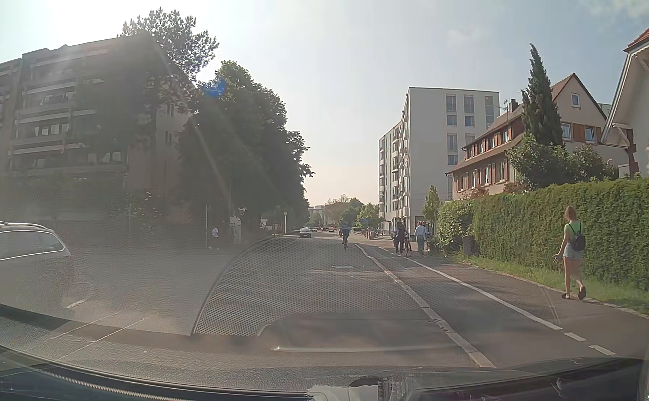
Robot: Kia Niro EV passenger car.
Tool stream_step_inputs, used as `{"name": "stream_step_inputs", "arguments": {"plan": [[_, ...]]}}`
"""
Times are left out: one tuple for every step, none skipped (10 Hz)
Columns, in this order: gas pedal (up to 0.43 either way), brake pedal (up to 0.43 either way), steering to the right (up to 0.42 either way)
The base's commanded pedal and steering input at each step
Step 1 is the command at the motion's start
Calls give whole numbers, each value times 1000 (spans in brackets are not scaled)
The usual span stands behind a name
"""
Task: Follow the waypoints while adhering to traffic rules and regulations
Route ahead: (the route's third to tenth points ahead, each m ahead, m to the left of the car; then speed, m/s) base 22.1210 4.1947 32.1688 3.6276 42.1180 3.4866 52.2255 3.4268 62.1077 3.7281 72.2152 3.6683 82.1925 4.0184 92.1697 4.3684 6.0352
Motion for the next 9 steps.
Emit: {"name": "stream_step_inputs", "arguments": {"plan": [[130,0,2],[118,0,0],[110,0,-1],[110,0,-2],[87,0,-1],[87,0,-1],[79,0,-1],[67,0,-1],[59,0,-1]]}}
